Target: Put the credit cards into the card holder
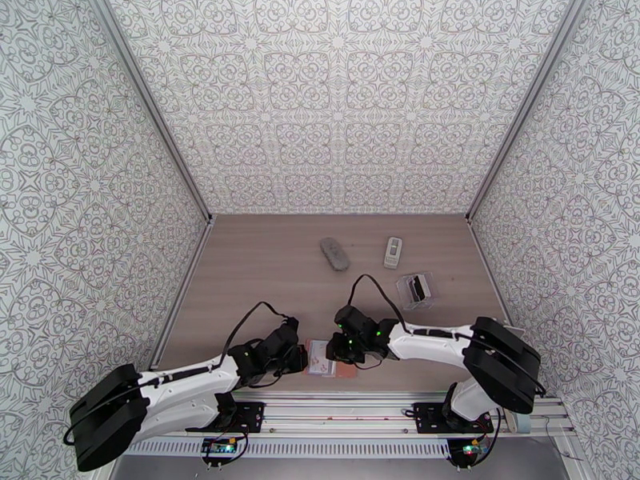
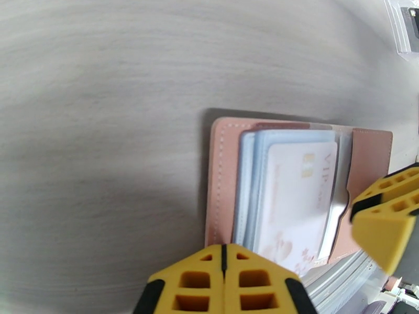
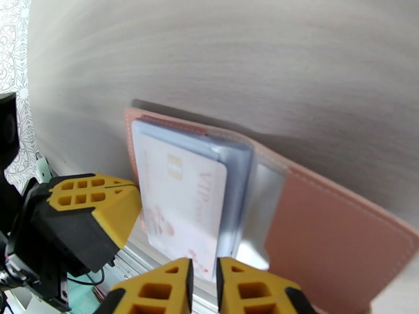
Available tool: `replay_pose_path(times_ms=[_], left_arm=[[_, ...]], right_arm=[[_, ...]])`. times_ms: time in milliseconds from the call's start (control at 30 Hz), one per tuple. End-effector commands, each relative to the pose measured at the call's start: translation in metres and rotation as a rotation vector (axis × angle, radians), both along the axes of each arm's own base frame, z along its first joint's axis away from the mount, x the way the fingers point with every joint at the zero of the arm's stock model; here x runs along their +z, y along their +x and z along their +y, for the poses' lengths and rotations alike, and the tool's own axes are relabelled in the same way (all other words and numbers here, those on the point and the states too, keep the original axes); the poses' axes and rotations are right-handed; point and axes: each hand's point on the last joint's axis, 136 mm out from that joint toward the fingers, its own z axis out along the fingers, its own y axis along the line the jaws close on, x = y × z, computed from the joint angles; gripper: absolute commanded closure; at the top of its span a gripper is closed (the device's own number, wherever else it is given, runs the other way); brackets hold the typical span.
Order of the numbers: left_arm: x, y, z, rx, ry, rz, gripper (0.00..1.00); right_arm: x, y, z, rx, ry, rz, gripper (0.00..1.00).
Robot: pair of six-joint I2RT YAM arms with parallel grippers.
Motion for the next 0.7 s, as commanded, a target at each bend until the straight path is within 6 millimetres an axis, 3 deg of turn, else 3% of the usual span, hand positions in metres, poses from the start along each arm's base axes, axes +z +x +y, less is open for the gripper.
replay_pose_path(times_ms=[0,267,667], left_arm=[[-0.004,-0.006,0.007,0.004,0.024,0.016,0.92],[0.008,-0.003,0.005,0.004,-0.004,-0.008,0.91],[0.011,-0.001,0.003,-0.001,-0.018,-0.012,0.91]], right_arm=[[0.005,0.003,-0.001,0.014,-0.027,-0.034,0.79],[-0.006,0.004,0.004,0.022,-0.031,-0.021,0.95],[-0.010,0.003,0.011,0.034,-0.017,-0.005,0.97]])
